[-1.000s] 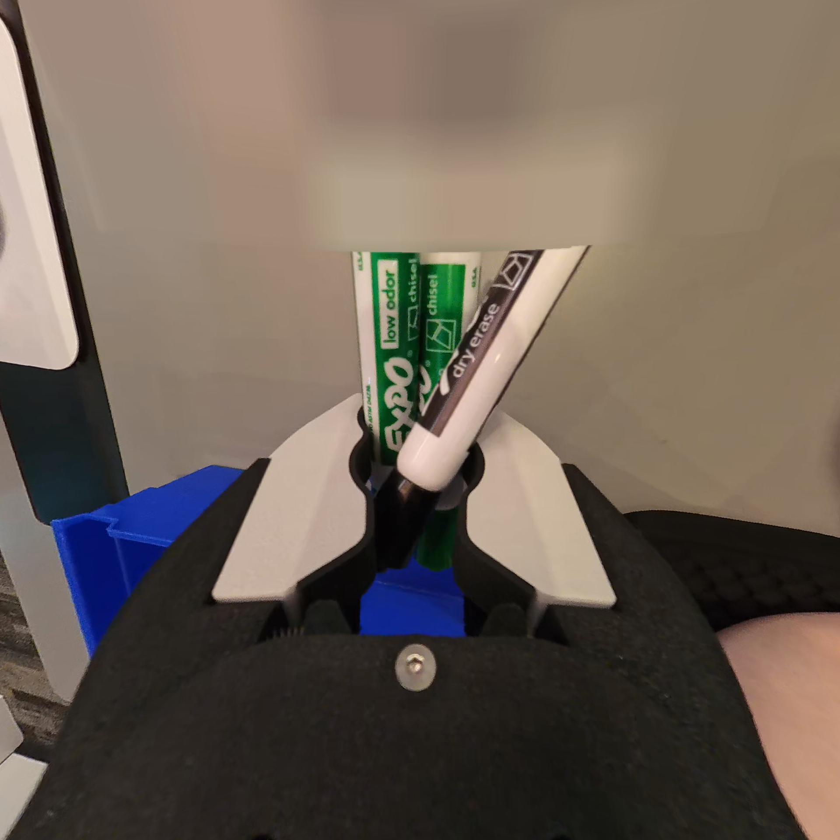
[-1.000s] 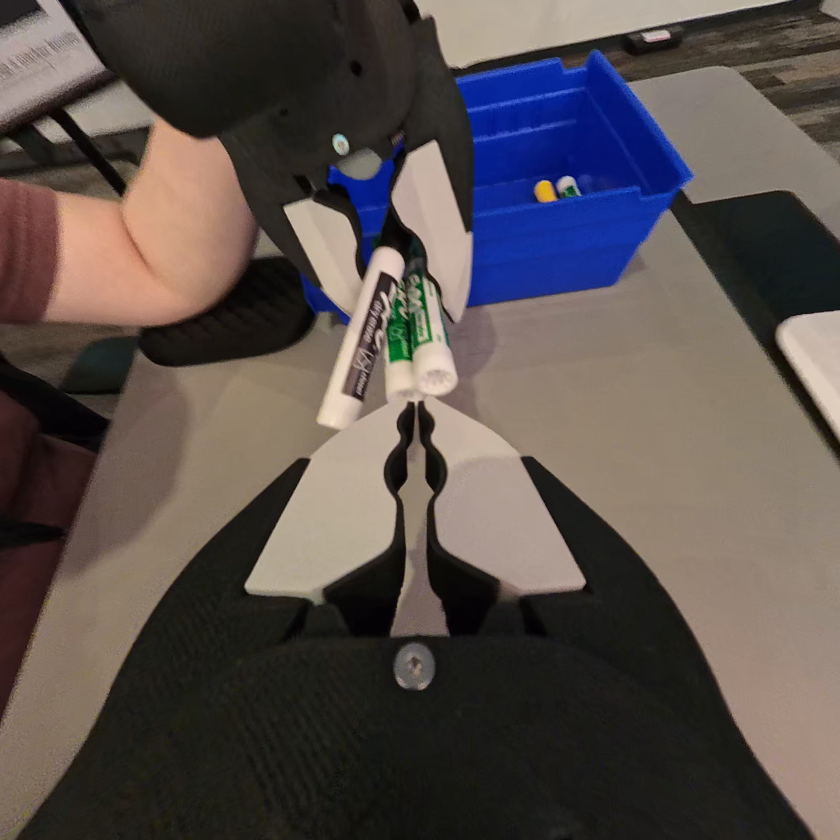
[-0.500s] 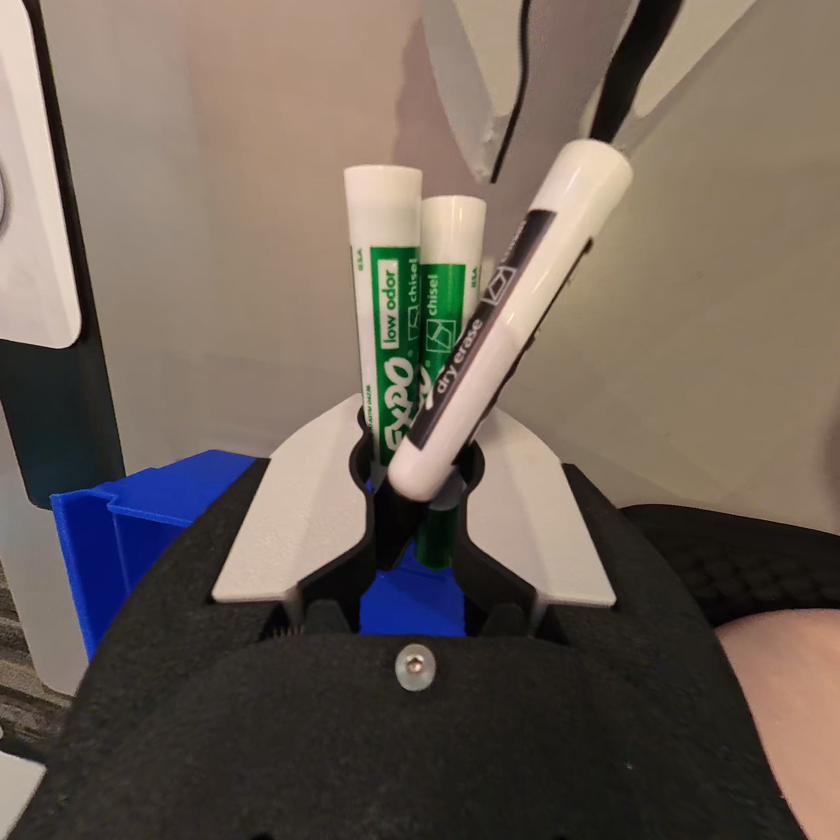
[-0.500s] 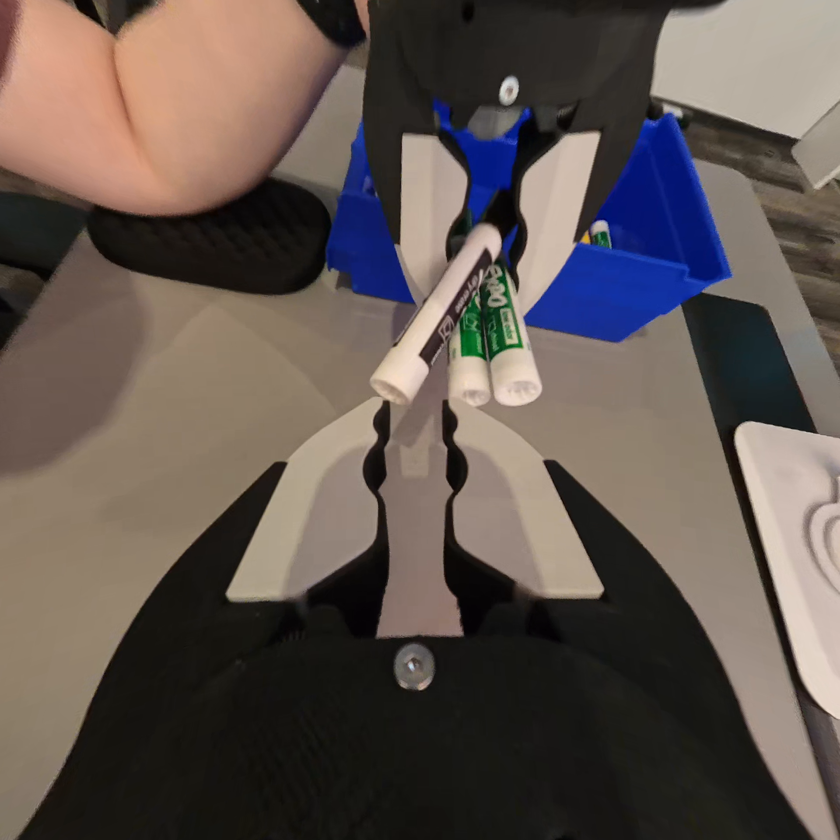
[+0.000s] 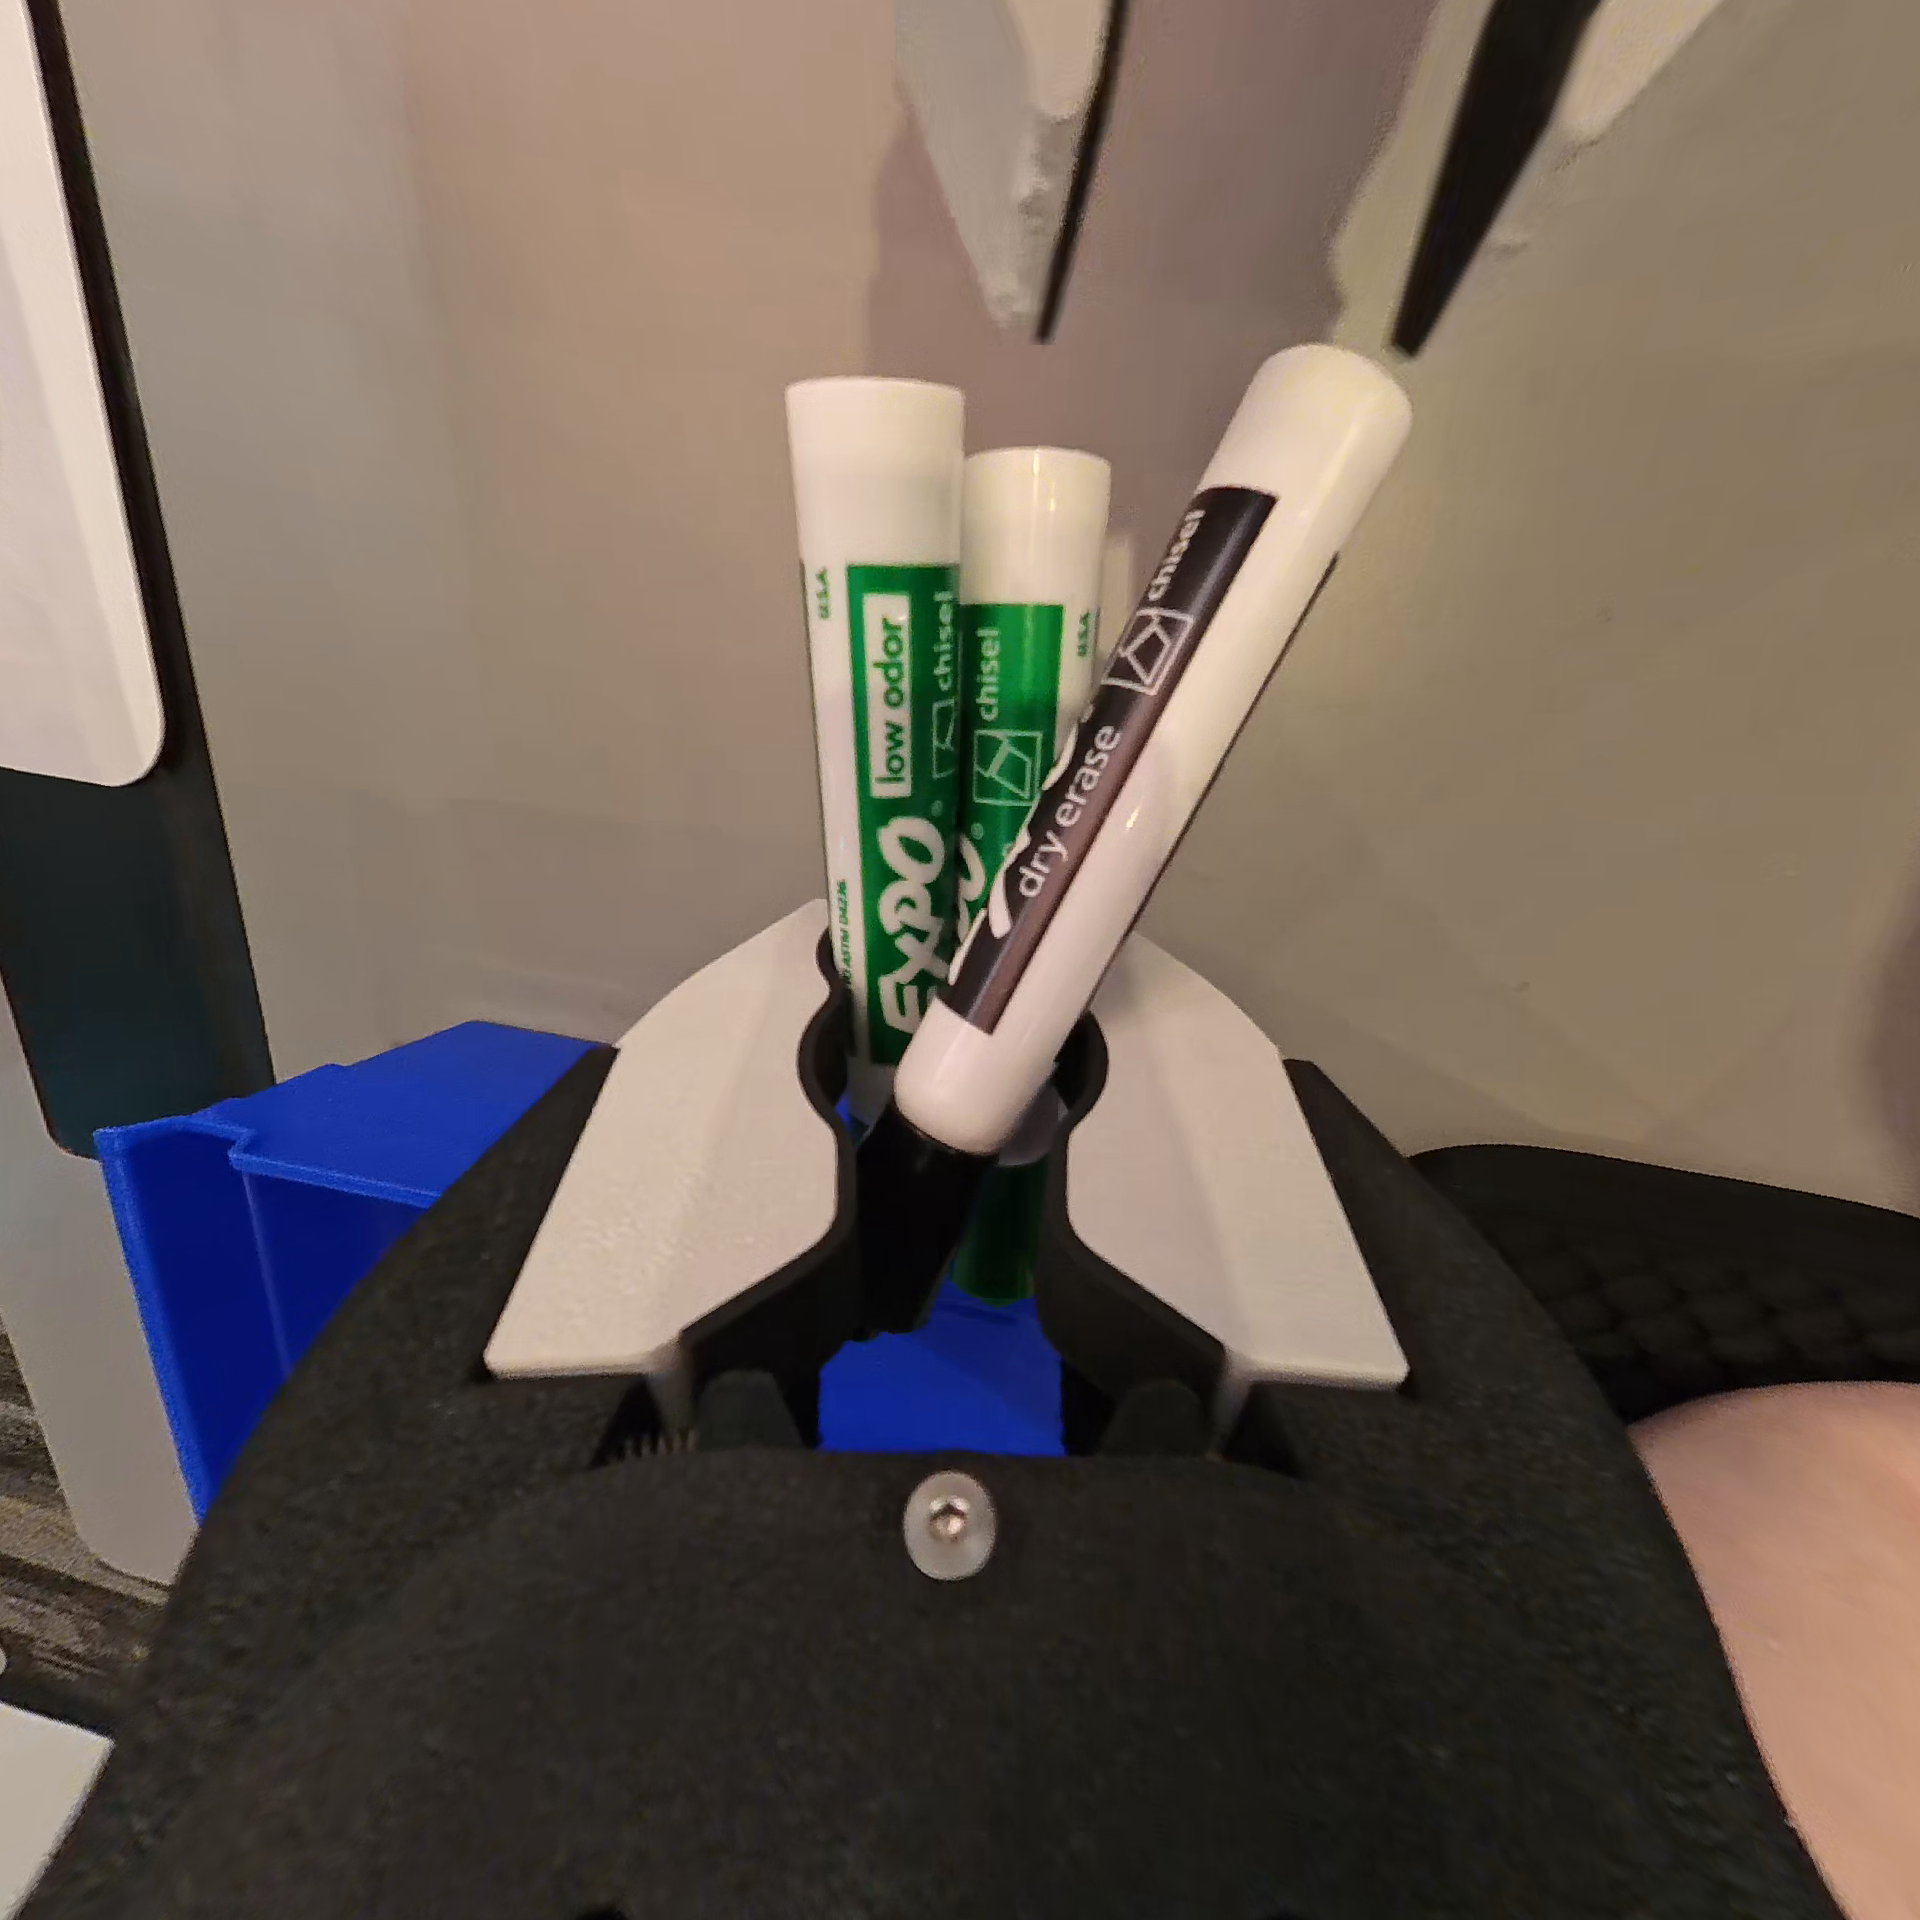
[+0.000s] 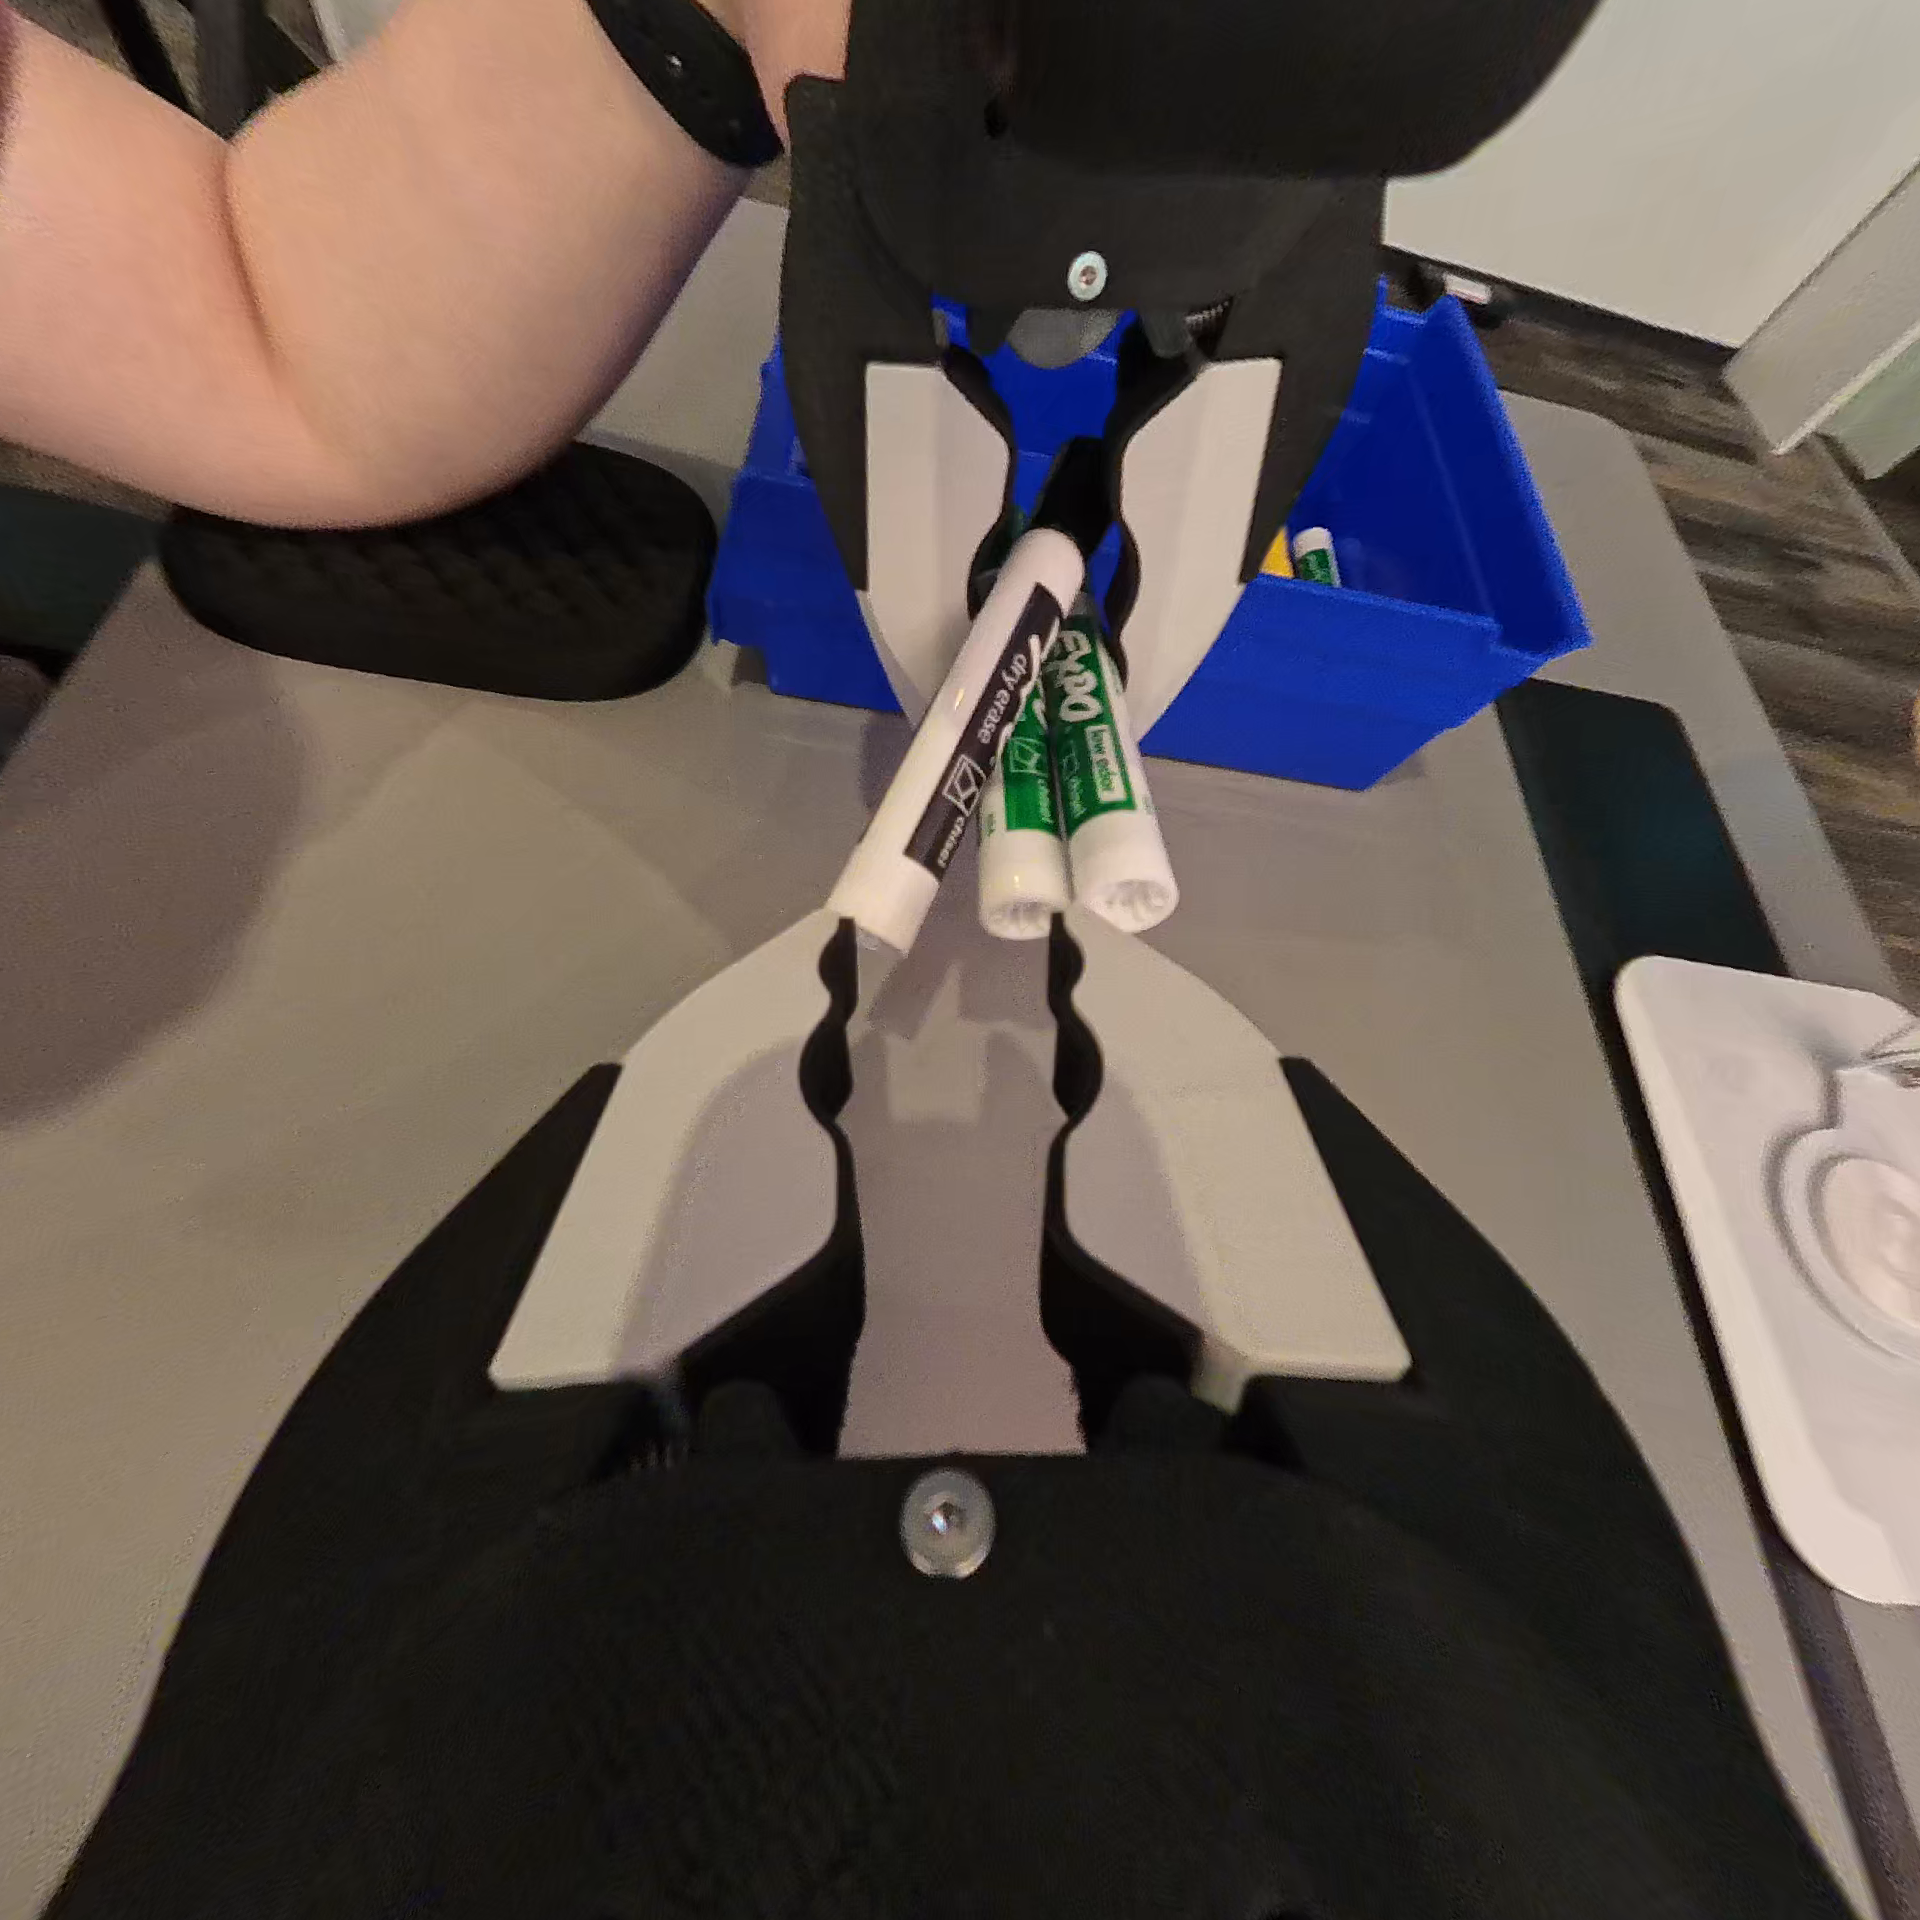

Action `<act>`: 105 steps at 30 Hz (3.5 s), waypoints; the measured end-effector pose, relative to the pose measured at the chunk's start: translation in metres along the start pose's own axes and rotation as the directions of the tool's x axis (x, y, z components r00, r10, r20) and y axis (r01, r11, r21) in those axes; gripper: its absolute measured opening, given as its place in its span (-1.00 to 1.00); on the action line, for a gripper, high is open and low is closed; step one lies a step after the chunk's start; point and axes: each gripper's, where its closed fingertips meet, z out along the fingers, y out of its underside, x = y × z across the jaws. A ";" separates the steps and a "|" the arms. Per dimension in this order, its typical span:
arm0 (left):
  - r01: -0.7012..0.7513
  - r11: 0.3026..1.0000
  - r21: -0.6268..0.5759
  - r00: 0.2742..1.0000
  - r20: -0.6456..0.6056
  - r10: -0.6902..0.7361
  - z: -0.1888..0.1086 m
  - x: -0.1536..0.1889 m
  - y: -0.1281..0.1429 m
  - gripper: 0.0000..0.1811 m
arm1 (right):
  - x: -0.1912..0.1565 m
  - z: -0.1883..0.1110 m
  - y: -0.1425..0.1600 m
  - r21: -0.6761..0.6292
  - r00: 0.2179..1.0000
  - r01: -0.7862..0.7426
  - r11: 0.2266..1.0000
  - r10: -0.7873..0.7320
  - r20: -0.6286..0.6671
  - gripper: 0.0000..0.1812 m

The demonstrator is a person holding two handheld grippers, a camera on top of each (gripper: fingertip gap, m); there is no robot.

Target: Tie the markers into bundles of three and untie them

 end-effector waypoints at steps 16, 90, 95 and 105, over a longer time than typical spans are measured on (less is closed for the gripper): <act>-0.021 1.000 -0.017 0.999 -0.027 0.021 0.005 0.007 -0.003 -0.59 | 0.005 -0.011 -0.005 0.076 1.000 0.010 0.997 -0.009 -0.012 -0.49; 0.030 0.999 0.010 0.999 0.039 -0.030 0.035 -0.016 -0.025 -0.60 | 0.031 -0.045 -0.025 0.076 0.281 -0.946 0.314 0.682 0.676 -0.97; 0.034 0.998 0.055 0.999 0.012 -0.034 0.039 -0.011 -0.041 -0.59 | 0.051 -0.029 -0.018 0.142 0.199 -0.980 0.138 0.696 0.690 -0.97; -0.038 0.998 0.049 0.999 0.025 0.037 0.053 0.000 -0.058 -0.60 | 0.062 -0.032 -0.012 0.257 0.304 -0.947 0.191 0.789 0.534 -0.96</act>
